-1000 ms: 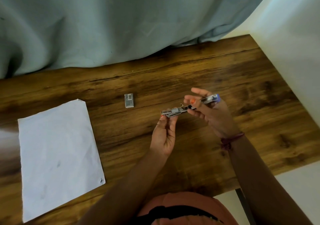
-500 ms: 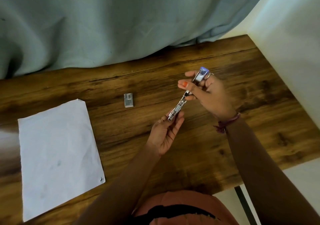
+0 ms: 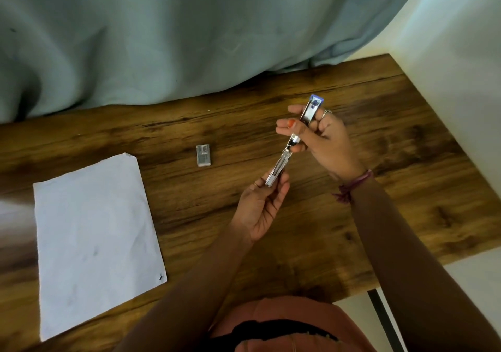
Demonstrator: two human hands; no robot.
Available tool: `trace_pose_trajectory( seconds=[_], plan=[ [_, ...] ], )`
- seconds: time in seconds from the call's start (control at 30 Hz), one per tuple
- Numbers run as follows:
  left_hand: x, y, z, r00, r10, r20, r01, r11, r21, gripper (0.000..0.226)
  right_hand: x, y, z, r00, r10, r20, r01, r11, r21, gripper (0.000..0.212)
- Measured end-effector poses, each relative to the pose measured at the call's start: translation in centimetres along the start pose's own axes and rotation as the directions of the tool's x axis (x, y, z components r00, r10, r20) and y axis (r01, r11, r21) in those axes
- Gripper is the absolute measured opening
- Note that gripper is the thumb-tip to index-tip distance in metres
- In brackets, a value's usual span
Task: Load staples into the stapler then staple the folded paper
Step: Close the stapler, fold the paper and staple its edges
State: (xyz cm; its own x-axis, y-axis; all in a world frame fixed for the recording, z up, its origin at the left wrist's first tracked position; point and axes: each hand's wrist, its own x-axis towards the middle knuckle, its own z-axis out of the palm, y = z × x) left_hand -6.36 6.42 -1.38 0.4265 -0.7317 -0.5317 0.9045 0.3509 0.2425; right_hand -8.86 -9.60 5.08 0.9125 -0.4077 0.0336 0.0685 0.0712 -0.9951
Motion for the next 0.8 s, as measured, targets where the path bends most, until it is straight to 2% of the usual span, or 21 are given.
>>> trace_pose_trajectory(
  seconds=[0.1,0.27,0.33,0.43,0.5,0.63,0.8],
  plan=[
    [-0.1,0.2,0.1,0.999,0.044,-0.024,-0.043,0.999,0.025,0.029,-0.2,0.4,0.2,0.999,0.005,-0.042,-0.004,1.000,0.021,0.037],
    [-0.4,0.8,0.5,0.990,0.127,-0.065,-0.123,0.990,0.073,0.030,-1.3,1.0,0.4,0.963,0.054,-0.262,-0.025,0.993,0.112,0.061],
    [-0.5,1.0,0.8,0.987,0.142,-0.075,-0.137,0.988,0.070,0.030,-1.7,1.2,0.5,0.961,0.149,-0.234,-0.119,0.983,0.137,0.058],
    [-0.6,1.0,1.1,0.986,0.144,-0.083,-0.140,0.988,0.058,0.031,-2.0,1.7,0.9,0.947,0.312,-0.075,-0.289,0.931,0.223,0.049],
    [-0.7,1.0,1.2,0.987,0.137,-0.081,-0.133,0.990,0.053,0.031,-2.1,1.8,1.2,0.928,0.373,-0.020,-0.349,0.886,0.305,0.044],
    [-0.9,1.1,1.2,0.989,0.123,-0.078,-0.120,0.992,0.047,0.029,-1.8,1.9,1.4,0.899,0.438,0.012,-0.403,0.814,0.418,0.042],
    [-1.0,1.2,1.2,0.992,0.109,-0.064,-0.105,0.993,0.061,0.028,-2.0,2.6,1.6,0.897,0.441,0.011,-0.407,0.818,0.406,0.036]
  ],
)
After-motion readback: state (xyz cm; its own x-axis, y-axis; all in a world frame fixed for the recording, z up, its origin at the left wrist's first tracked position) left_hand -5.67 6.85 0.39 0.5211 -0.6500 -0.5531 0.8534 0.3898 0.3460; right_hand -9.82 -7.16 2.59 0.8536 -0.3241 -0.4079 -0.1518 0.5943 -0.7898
